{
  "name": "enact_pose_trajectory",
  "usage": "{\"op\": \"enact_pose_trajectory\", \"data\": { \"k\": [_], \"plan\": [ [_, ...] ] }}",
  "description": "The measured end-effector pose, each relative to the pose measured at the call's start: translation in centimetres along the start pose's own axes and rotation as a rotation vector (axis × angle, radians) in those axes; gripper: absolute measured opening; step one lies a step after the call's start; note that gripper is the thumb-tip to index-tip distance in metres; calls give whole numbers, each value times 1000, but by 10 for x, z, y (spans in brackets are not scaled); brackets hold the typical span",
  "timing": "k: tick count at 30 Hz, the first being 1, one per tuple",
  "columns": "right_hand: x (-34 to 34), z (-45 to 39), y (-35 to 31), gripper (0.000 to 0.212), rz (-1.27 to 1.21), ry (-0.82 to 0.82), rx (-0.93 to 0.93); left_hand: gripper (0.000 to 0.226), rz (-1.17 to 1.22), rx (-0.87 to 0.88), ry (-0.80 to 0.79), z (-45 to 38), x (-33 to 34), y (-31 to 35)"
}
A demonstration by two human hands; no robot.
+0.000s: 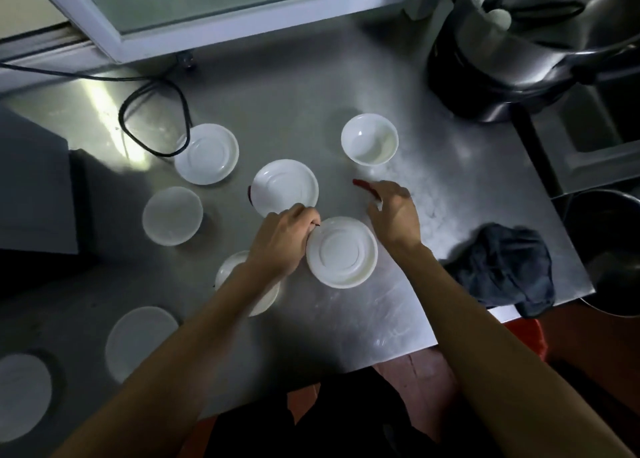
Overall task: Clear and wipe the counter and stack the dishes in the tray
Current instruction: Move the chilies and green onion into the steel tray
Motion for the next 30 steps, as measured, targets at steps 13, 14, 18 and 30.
{"op": "enact_pose_trajectory", "data": {
  "k": [13,14,18,30],
  "plan": [
    [26,-31,15,19,250,-53,-16,9,-17,-99,-62,-19,15,-2],
    [27,-31,16,18,265,-64,-8,9,-8,-103,-63,-19,15,-2],
    [26,-27,16,14,298,-78,-8,10,7,-103,-41,-19,13,0],
    [22,-14,11,22,349,-150,-87,9,-89,-132,20,-2,20,5]
  ]
}}
Point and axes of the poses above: each hand's wrist, its own z-axis away from the middle knuckle, its own x-axis out of the palm, y = z × x, the point moved 1 cm from there along -z, towards the middle knuckle, and after that the axes turned 4 degrees about -z, right-handed, at the moved point
